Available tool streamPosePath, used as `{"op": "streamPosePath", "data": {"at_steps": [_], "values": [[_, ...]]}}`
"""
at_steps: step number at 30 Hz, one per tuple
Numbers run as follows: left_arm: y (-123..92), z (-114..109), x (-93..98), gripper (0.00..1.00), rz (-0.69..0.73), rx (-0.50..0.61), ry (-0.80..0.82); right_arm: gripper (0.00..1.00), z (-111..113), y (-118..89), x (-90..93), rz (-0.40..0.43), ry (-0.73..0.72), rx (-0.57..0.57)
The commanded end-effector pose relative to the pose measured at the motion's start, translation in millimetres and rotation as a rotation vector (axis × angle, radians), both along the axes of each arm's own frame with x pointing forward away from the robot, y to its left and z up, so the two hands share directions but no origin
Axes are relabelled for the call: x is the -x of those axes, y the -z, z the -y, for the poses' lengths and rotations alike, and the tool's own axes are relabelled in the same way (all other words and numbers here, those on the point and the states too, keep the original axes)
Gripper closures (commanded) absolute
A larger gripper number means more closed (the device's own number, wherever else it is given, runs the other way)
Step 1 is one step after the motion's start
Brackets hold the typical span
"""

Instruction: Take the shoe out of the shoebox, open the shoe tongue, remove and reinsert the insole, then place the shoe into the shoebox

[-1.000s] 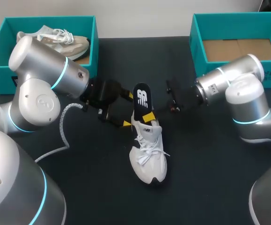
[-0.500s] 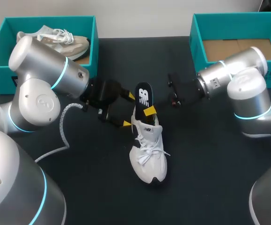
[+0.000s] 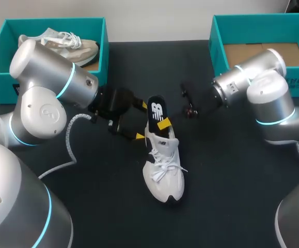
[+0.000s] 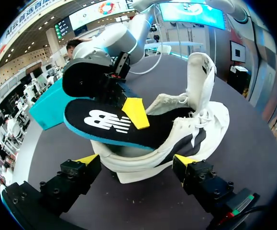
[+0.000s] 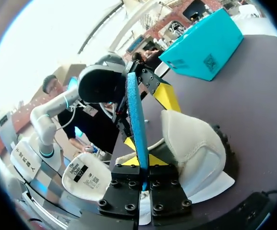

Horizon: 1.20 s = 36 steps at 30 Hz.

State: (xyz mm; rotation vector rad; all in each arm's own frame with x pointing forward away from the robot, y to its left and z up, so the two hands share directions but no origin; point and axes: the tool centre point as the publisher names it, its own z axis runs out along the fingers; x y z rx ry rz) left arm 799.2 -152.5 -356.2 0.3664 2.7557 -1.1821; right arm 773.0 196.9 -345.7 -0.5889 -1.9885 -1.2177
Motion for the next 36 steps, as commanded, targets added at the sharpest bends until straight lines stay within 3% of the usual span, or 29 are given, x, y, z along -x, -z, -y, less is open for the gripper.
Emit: {"op": "streamPosePath", "data": {"at_steps": [1,9,10,11,15,22,29,31,33,36], "values": [[1,1,0.5,0.00,0.001,-0.003,-0.001,1.00,-2,8,13.5,-0.022,0.010,0.000],[1,1,0.5,0.00,0.001,-0.003,-0.001,1.00,0,10,21.9,-0.050,0.013,0.001],[1,1,0.5,0.00,0.001,-0.003,-0.001,0.92,0,9,19.9,-0.041,0.015,0.001],[1,1,0.5,0.00,0.001,-0.003,-0.001,0.76,1,7,18.1,-0.029,0.017,0.004],[1,1,0.5,0.00,0.001,-0.003,-0.001,0.63,3,-1,9.7,0.003,0.022,0.011],[1,1,0.5,0.00,0.001,-0.003,-0.001,0.67,3,-9,-8.8,0.045,0.013,0.018],[1,1,0.5,0.00,0.001,-0.003,-0.001,0.82,-3,-7,-25.4,0.057,-0.014,0.018],[1,1,0.5,0.00,0.001,-0.003,-0.001,0.87,-4,-6,-26.1,0.048,-0.024,0.020],[1,1,0.5,0.00,0.001,-0.003,-0.001,0.99,-4,-3,-24.6,0.034,-0.025,0.030],[1,1,0.5,0.00,0.001,-0.003,-0.001,1.00,-2,-1,-17.4,0.019,-0.018,0.033]]}}
